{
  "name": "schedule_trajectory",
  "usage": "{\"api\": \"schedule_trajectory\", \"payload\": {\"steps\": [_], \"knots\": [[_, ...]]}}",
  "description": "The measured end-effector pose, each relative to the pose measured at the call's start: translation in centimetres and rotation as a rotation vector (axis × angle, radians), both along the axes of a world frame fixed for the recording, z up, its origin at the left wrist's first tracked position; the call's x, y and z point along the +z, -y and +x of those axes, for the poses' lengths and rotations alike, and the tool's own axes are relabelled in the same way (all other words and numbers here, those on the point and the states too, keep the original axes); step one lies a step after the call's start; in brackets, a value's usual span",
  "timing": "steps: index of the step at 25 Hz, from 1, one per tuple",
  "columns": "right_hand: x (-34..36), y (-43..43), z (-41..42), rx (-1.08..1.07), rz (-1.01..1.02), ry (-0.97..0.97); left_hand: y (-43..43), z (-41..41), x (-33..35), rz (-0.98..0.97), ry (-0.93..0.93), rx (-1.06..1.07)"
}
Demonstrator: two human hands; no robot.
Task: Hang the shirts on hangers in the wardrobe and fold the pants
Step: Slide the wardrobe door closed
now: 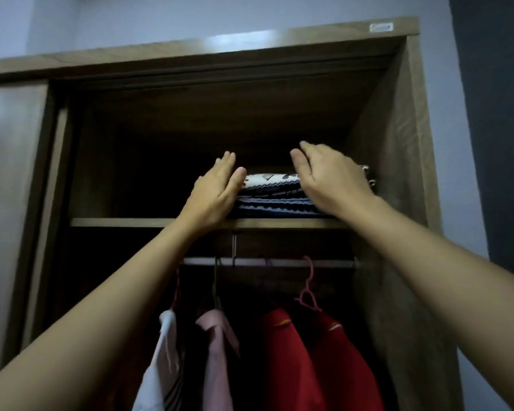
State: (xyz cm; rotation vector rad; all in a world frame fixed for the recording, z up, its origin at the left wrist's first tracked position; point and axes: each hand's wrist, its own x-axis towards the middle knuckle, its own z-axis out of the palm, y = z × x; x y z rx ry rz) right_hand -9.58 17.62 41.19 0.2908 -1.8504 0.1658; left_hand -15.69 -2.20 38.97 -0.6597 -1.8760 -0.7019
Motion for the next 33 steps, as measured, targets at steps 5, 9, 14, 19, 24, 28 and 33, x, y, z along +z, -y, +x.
{"api": "schedule_trajectory", "payload": {"steps": [5, 9, 14, 19, 24, 28, 33], "knots": [[-11.3, 11.7, 0.9, 0.481, -0.058, -0.071, 7.6, 1.9, -9.7, 0.054, -0.11, 0.039], [-22.4, 19.2, -0.4, 0.76, 0.04, -0.043, 16.5, 3.9, -18.8, -0.208, -0.165, 0.392], [-36.4, 28.4, -1.1, 0.958, 0.32, 0.165, 28.2, 5.5, -29.5, -0.43, -0.041, 0.621], [-47.0, 36.2, -1.7, 0.93, 0.761, 0.479, 35.2, 3.7, -36.9, -0.732, 0.023, 0.713], [-52.8, 40.4, -2.3, 0.548, 1.021, 0.727, 37.6, 1.1, -38.6, -0.768, -0.008, 0.643], [-54.3, 41.9, -3.7, 0.185, 1.318, 0.65, 37.8, -0.3, -39.9, -0.728, -0.055, 0.605], [-56.8, 43.5, -3.6, -0.207, 1.672, 0.503, 37.8, -1.6, -40.9, -0.646, -0.117, 0.538]]}}
